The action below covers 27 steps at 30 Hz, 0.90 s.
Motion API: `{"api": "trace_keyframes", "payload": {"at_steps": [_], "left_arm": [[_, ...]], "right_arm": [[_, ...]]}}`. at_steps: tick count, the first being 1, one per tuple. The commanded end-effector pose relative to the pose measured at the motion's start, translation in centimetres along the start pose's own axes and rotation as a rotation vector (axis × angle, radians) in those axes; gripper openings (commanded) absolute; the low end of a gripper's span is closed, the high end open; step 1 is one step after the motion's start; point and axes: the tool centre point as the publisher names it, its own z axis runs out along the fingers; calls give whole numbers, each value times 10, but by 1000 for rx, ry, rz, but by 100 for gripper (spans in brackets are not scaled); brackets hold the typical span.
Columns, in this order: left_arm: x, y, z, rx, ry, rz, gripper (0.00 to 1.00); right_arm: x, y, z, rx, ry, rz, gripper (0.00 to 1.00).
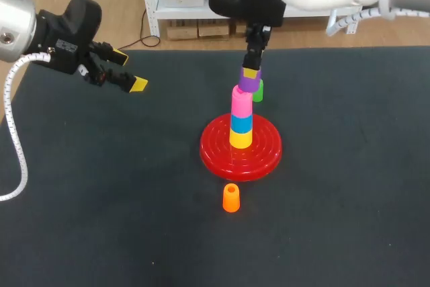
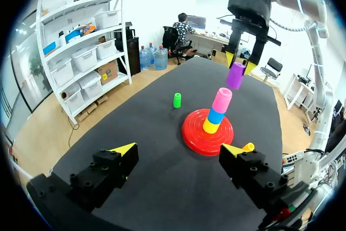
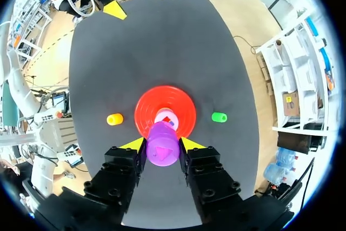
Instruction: Pick up and stack the cylinders on the red base in this order: pink,purple,orange,green
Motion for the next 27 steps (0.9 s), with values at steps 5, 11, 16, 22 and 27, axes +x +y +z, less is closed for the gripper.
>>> {"api": "trace_keyframes", "payload": {"at_steps": [5, 11, 16, 22, 27], "left_arm": [[1, 1, 0, 1, -3, 1, 100], [1, 1, 0, 1, -3, 1, 100], [1, 1, 0, 1, -3, 1, 100], [1, 1, 0, 1, -3, 1, 100], [1, 1, 0, 1, -3, 1, 100]], "right_arm": [[-10, -4, 7, -23, 42, -13, 0], [-10, -2, 9, -29, 56, -19, 0], [-10, -2, 13, -30, 78, -19, 0], [-9, -2, 16, -23, 95, -22, 0], [-11, 1, 19, -23, 102, -26, 0]]}}
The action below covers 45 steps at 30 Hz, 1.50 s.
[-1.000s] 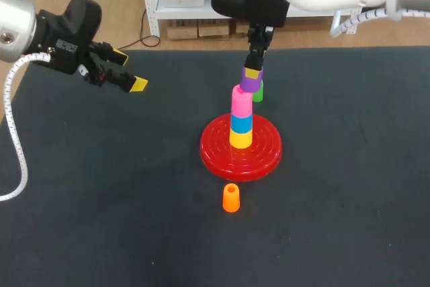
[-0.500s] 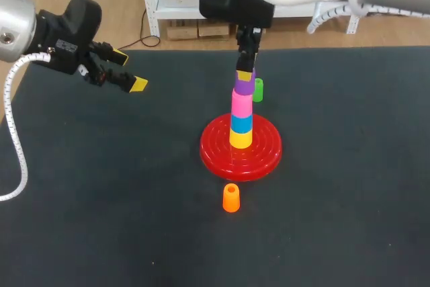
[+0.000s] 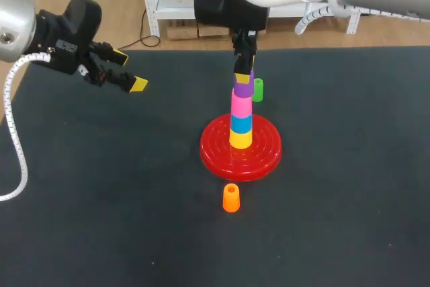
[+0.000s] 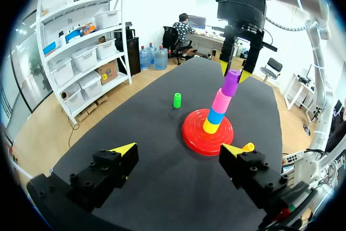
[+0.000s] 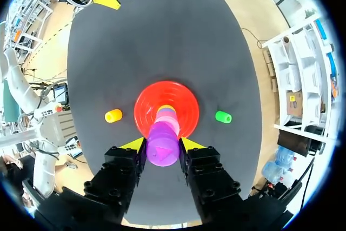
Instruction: Pick up and stack the cylinders on the red base in this order: pink,purple,orange,green
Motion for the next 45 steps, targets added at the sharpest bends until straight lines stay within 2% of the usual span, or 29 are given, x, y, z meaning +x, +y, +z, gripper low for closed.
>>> {"api": "trace_keyframes", "payload": {"at_steps": [1, 19, 25, 33, 37, 38, 39, 40, 45], "left_arm": [[1, 1, 0, 1, -3, 1, 100], [1, 1, 0, 1, -3, 1, 100], [1, 1, 0, 1, -3, 1, 100], [1, 1, 0, 1, -3, 1, 100], [1, 1, 0, 1, -3, 1, 100], [1, 1, 0, 1, -3, 1, 100], [1, 1, 0, 1, -3, 1, 100], [1, 1, 0, 1, -3, 1, 100], [1, 1, 0, 1, -3, 1, 100]], "right_arm": [[-3, 3, 3, 3, 2, -2, 0], [-5, -9, 9, 35, 30, 21, 0], [-7, -5, 16, 10, 37, 19, 0], [-4, -7, 26, -15, 29, 61, 0], [-5, -6, 22, -5, 0, 66, 0], [-5, -6, 19, 12, -7, 64, 3], [-5, -6, 15, 20, -22, 72, 60], [-5, -6, 10, 29, -38, 77, 100], [-4, -1, -16, 73, -102, 64, 100]]}}
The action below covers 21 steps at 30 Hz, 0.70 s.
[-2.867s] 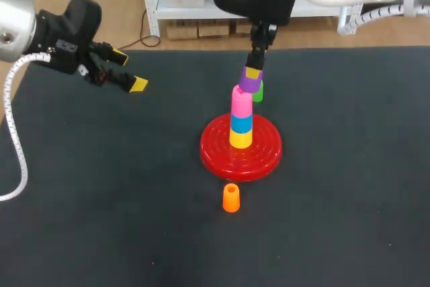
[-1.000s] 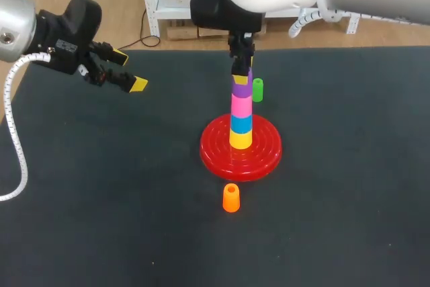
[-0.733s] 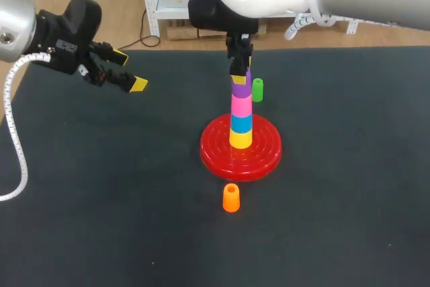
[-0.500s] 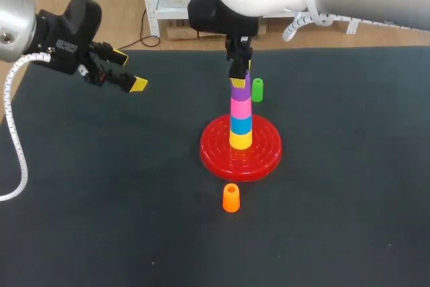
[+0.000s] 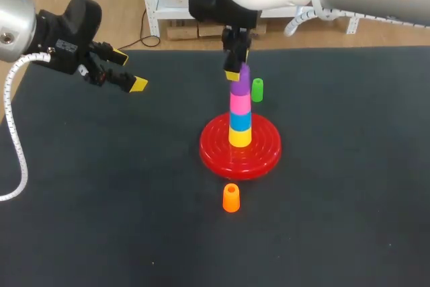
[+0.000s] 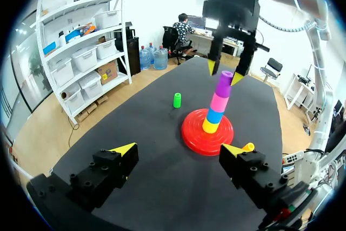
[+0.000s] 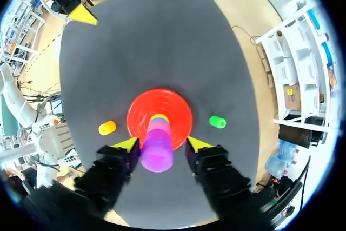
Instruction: Pick up and stack the cylinders on the red base in this order: pink,purple,orange,green
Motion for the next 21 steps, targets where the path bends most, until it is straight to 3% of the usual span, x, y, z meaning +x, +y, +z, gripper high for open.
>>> {"api": "trace_keyframes", "payload": {"at_steps": [1, 9, 16, 21], "left_arm": [[1, 1, 0, 1, -3, 1, 100], [1, 1, 0, 1, -3, 1, 100], [1, 1, 0, 1, -3, 1, 100], [1, 1, 0, 1, -3, 1, 100]], "right_arm": [[15, 17, -21, 41, -70, -18, 100], [20, 43, -36, 30, -105, -82, 100], [32, 75, -31, -12, -128, -191, 100], [31, 86, -31, -64, -214, -270, 100]]}}
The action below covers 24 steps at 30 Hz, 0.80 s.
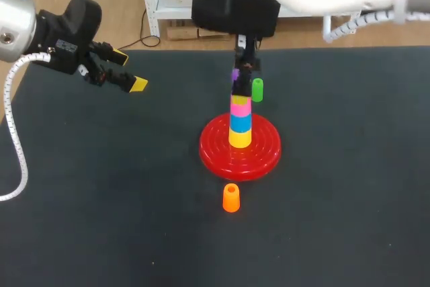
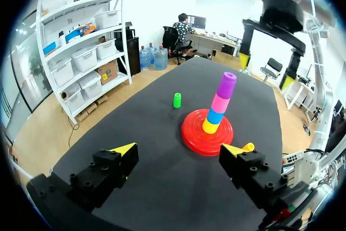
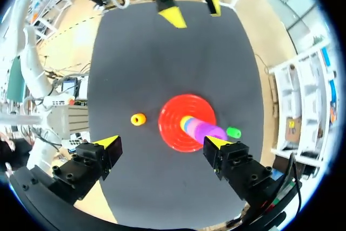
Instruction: Pick up and stack the cylinders on the red base in this order: pink,purple,orange,green
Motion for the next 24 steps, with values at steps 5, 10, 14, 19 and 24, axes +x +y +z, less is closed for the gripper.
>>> {"api": "trace_keyframes", "payload": {"at_steps": [5, 10, 14, 19, 24], "left_arm": [[1, 1, 0, 1, -3, 1, 100], [1, 1, 0, 1, -3, 1, 100], [1, 1, 0, 1, -3, 1, 100], [1, 1, 0, 1, -3, 1, 100], [1, 1, 0, 1, -3, 1, 100]], "right_arm": [[8, 7, -1, 11, -118, -20, 100], [8, 7, -1, 11, -118, -20, 100], [8, 7, -1, 11, -118, -20, 100], [8, 7, -1, 11, -118, -20, 100], [8, 18, 11, -12, -70, -67, 100]]}}
